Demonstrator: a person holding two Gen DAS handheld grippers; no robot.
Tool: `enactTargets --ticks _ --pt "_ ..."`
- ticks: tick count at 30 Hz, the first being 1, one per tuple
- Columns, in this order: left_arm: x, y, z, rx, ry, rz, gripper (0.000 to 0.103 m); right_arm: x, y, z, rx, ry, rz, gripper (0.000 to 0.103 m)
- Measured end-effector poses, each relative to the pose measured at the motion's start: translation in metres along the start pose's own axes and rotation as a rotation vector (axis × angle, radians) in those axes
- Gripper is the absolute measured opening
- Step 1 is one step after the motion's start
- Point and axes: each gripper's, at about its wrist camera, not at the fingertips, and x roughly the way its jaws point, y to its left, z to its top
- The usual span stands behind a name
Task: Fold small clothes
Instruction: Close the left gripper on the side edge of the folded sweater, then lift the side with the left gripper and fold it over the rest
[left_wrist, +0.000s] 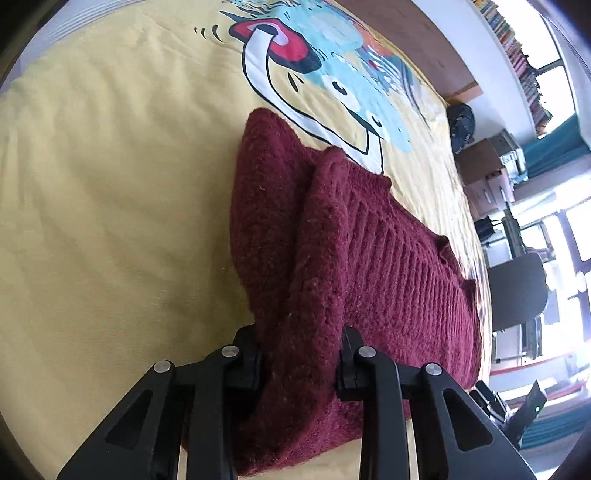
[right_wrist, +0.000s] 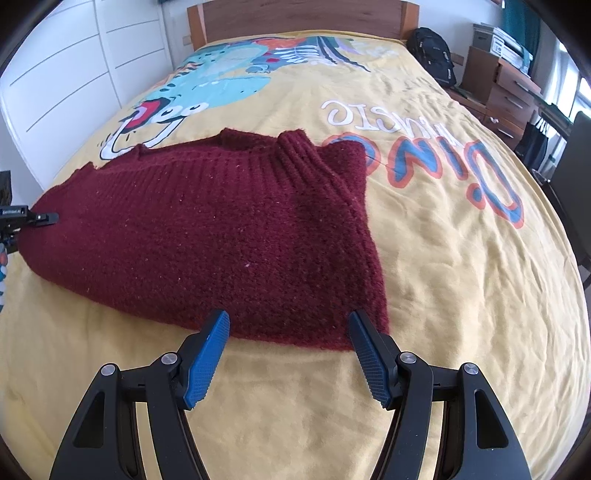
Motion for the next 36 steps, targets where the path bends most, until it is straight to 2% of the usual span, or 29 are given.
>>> enactTargets --ticks 7,11,15,19,24,28,32,36 --pt "-0.008 -0.038 0.009 0.003 -0.001 0.048 0.023 -0.014 -0.016 -0.01 0.038 -0.013 0.014 0.069" --pt "-0.01 -0.075 0.011 0.041 0.007 0.069 0.023 -0.023 -0.029 -0.012 0.065 -0.032 0.027 0.069" --pt "-0.003 -0.115 0.012 0.071 0.012 0.07 0.022 -0.032 -0.046 -0.016 0.098 -0.049 0.043 0.069" --pt "0.008 -0.157 0.009 0.086 0.014 0.033 0.022 -0.039 -0.062 -0.022 0.131 -0.061 0.056 0.069" --pt "0.03 -0.209 0.008 0.119 0.031 0.0 0.022 -0.047 -0.083 -0.03 0.172 -0.075 0.065 0.069" --pt "0.064 -0.259 0.001 0.164 0.064 -0.009 0.022 -0.052 -0.098 -0.039 0.205 -0.081 0.068 0.069" --pt "0.104 -0.3 -0.016 0.232 0.111 0.016 0.022 -0.053 -0.11 -0.051 0.222 -0.073 0.063 0.069" --pt "0.14 -0.337 -0.04 0.336 0.136 0.098 0.022 -0.05 -0.12 -0.062 0.227 -0.052 0.054 0.069"
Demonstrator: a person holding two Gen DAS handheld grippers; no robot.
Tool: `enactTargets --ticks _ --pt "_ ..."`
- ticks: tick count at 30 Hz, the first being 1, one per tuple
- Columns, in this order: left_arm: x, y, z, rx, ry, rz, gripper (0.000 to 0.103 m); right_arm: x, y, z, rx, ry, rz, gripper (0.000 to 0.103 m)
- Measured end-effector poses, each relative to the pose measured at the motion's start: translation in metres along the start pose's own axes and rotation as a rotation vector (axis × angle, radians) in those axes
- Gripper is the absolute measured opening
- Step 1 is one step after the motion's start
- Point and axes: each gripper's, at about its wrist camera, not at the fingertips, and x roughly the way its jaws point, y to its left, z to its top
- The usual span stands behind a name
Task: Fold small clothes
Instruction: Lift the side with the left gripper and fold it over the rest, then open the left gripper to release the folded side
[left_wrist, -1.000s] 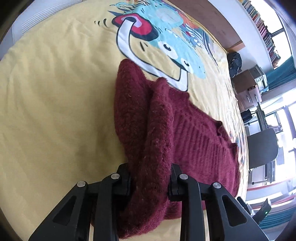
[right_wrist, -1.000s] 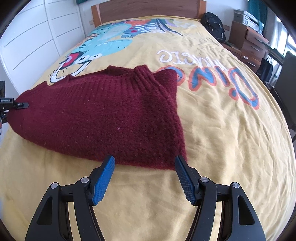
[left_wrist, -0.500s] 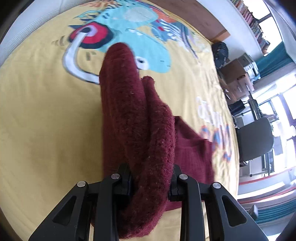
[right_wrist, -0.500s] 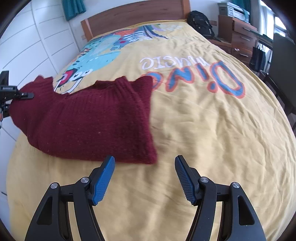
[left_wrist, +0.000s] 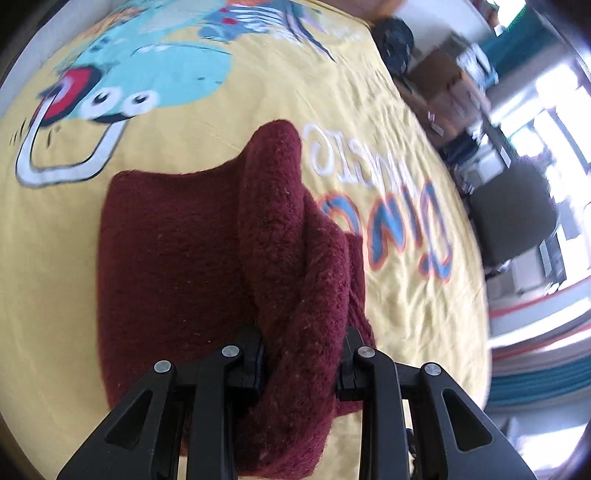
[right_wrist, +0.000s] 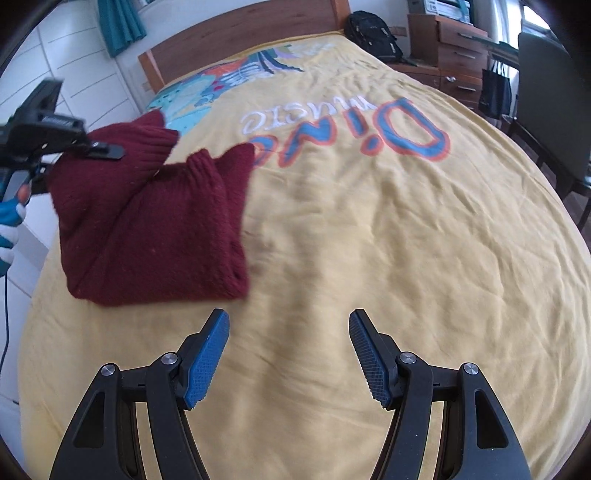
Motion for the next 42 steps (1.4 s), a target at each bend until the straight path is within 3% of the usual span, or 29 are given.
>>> enactTargets --ticks 10,13,16,18,19,27,35,38,42 --pt "0.073 -0.074 -0.038 0.199 0.077 0.214 0.023 0.002 -0.037 -0.015 0.057 0.007 -0.045 0.069" --pt "0.09 -0.079 -0.045 0.203 0.113 0.23 0.029 0.004 -0.045 -0.019 0.064 0.011 -0.057 0.069" --pt "0.097 -0.09 -0.053 0.251 0.122 0.254 0.042 0.008 -0.053 -0.021 0.08 0.017 -0.064 0.069" --pt "0.098 -0.096 -0.055 0.272 0.117 0.239 0.055 0.009 -0.058 -0.022 0.094 0.019 -0.068 0.069" --pt "0.098 -0.098 -0.057 0.273 0.118 0.224 0.056 0.009 -0.059 -0.022 0.098 0.019 -0.07 0.069" --pt "0.085 -0.115 -0.061 0.282 0.11 0.066 0.057 0.004 -0.069 -0.025 0.104 0.022 -0.097 0.069" --pt "0.035 -0.104 -0.063 0.323 0.078 -0.087 0.059 -0.016 -0.056 -0.015 0.077 -0.007 -0.116 0.069" --pt "0.015 -0.087 -0.061 0.326 0.052 -0.096 0.059 -0.024 -0.041 -0.003 0.05 -0.025 -0.108 0.069" --pt "-0.007 -0.056 -0.052 0.329 0.009 -0.046 0.059 -0.035 -0.005 0.022 -0.005 -0.06 -0.069 0.069"
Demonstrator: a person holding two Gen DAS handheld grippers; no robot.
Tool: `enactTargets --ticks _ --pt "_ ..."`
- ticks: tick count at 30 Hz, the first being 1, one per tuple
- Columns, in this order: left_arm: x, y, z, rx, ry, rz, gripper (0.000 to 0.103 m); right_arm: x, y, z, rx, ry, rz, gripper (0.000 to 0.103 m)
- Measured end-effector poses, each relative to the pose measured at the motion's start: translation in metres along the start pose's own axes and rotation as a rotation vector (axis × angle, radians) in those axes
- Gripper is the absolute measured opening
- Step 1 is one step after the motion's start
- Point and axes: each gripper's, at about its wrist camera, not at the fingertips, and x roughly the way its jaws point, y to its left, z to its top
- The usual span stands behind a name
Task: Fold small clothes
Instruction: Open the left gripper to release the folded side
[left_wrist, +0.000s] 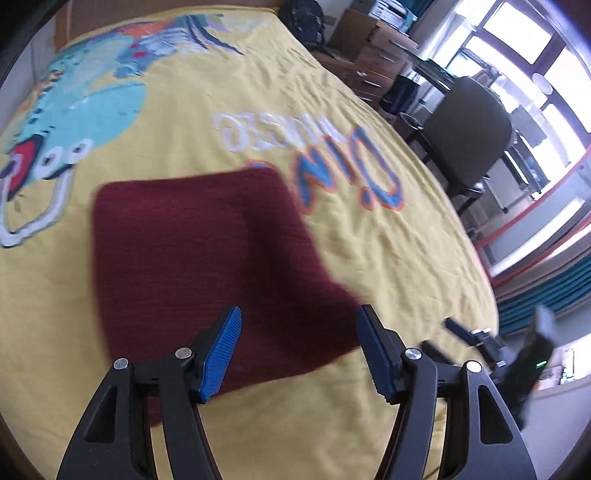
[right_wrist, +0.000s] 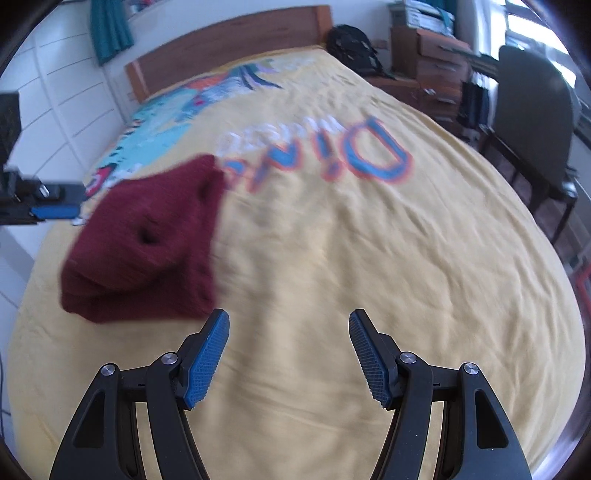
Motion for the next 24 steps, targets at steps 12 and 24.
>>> enactTargets --ticks 12,24 --pt "-0.014 0.087 -0.017 -0.018 -0.027 0.08 0.059 0.015 0.131 0.071 -0.166 -0.043 0.2 0.069" --pt "0.04 0.075 -0.037 0.069 -0.013 0.054 0.064 0.116 0.112 0.064 -0.111 0.077 0.253 0.069"
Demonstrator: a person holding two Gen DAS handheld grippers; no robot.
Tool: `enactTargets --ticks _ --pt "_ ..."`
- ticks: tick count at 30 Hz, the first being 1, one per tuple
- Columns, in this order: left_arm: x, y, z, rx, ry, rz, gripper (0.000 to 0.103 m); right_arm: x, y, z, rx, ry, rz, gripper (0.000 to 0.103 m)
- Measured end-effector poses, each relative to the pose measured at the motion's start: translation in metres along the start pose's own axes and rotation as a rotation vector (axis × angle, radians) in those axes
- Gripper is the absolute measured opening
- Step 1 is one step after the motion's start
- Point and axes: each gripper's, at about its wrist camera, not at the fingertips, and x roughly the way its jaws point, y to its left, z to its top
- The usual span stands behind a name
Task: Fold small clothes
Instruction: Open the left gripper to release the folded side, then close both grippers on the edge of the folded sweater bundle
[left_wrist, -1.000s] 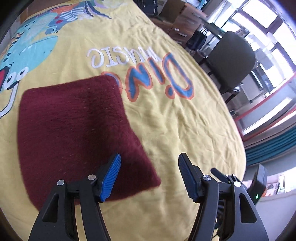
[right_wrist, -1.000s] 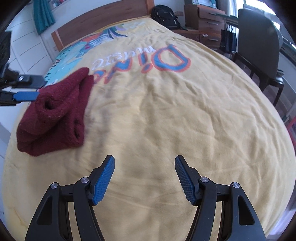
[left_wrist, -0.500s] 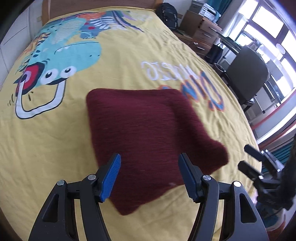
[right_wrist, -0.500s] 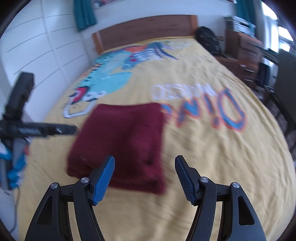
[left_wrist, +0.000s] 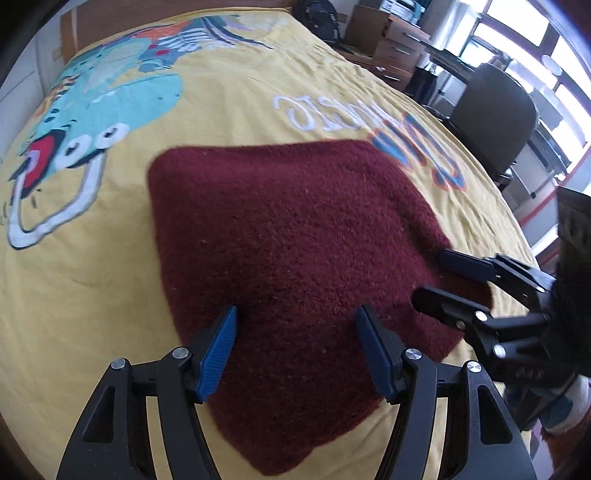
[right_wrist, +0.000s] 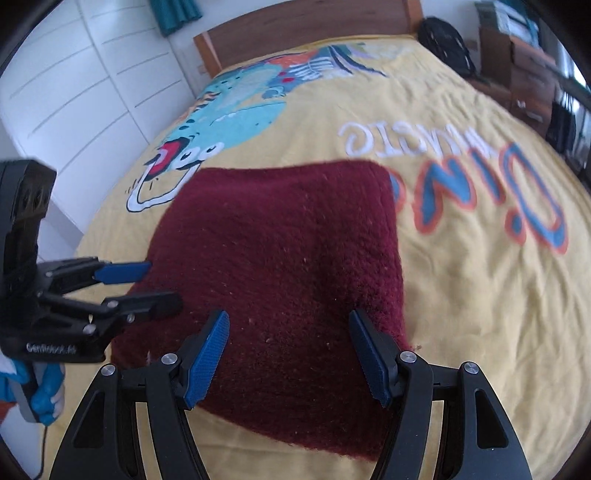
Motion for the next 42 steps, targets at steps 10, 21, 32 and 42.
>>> enactTargets --ticks 10,21,32,42 --pt "0.01 -0.043 -0.03 0.098 0.013 -0.017 0.068 -0.009 -0.036 -0.037 0.001 0.019 0.035 0.069" --pt "-0.005 -0.041 -0.014 0.099 -0.02 -0.013 0.08 -0.025 -0.046 -0.017 0.081 0.012 0.083 0.069" --pt "-0.026 0.031 0.002 -0.12 -0.091 -0.004 0.08 -0.014 -0.043 0.022 0.117 0.029 -0.037 0.079" --pt "0.029 0.07 0.0 -0.241 0.046 -0.167 0.093 0.042 -0.071 0.014 0.172 0.191 0.07 0.087"
